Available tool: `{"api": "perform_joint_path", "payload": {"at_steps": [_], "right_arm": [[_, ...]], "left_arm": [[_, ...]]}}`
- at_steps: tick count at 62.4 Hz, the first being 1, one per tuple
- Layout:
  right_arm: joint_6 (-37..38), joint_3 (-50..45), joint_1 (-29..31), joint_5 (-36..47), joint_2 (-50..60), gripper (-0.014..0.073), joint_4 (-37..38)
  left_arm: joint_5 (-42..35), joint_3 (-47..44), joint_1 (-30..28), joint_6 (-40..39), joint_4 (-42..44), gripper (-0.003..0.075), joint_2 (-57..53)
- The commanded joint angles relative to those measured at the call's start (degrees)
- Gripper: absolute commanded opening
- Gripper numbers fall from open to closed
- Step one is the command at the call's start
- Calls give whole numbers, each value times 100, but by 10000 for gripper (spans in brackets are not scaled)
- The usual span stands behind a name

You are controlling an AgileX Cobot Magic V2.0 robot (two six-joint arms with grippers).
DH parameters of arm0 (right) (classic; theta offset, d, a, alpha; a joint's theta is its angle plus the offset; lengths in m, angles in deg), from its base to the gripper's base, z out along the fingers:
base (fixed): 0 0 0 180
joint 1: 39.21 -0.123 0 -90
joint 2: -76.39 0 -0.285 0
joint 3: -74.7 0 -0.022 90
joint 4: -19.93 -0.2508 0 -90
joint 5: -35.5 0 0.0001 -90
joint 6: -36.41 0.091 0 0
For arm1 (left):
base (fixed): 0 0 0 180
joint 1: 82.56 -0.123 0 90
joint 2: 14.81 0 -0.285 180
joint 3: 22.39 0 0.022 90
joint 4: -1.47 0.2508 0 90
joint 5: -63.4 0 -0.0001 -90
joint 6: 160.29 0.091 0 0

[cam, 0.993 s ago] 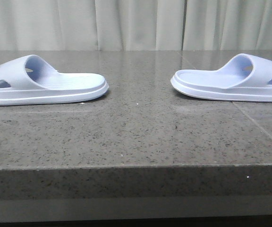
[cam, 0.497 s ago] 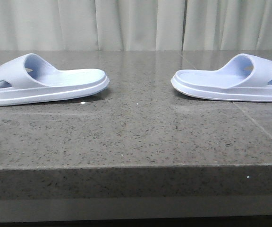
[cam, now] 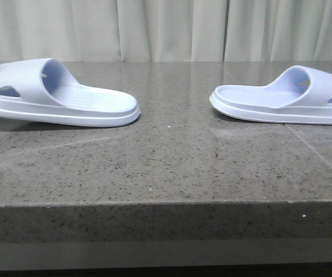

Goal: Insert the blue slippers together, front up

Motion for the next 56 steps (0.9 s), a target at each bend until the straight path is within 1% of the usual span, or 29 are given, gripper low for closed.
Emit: {"api": "perform_joint_path", "payload": {"at_steps": [1,5,11,19,25,29,33,42,47,56], "right_arm": [[-47,202,25,392,-81,489,13],[-47,202,25,392,-81,489,13],[-41,202,25,391,-81,489,-20],[19,202,25,386,-81,489,-123],[122,236,25,391,-81,489,-119],[175,347,30,354,-92,489,-119],[302,533,30,249,-209,489,-62],[730,1101,211,-307,-851,489,303],[758,1365,459,-524,-1386,489,328],[750,1965,1090,-807,-2409,489,217]], "left_arm": [[159,-171,50,476,-852,-20,-679],[159,-426,50,722,-1201,-20,-936],[137,-763,159,831,-1553,-20,-1252],[70,-951,610,976,-1660,-20,-1343],[-434,-1000,1021,985,-1662,-20,-1280],[-795,-1000,1172,985,-1689,-20,-1251],[-916,-1000,1221,985,-1840,-20,-1217],[-1065,-1000,1221,974,-1885,-20,-1188],[-1065,-1000,1221,974,-1874,-20,-1188],[-1053,-1000,1221,974,-1798,-20,-1188]]}}
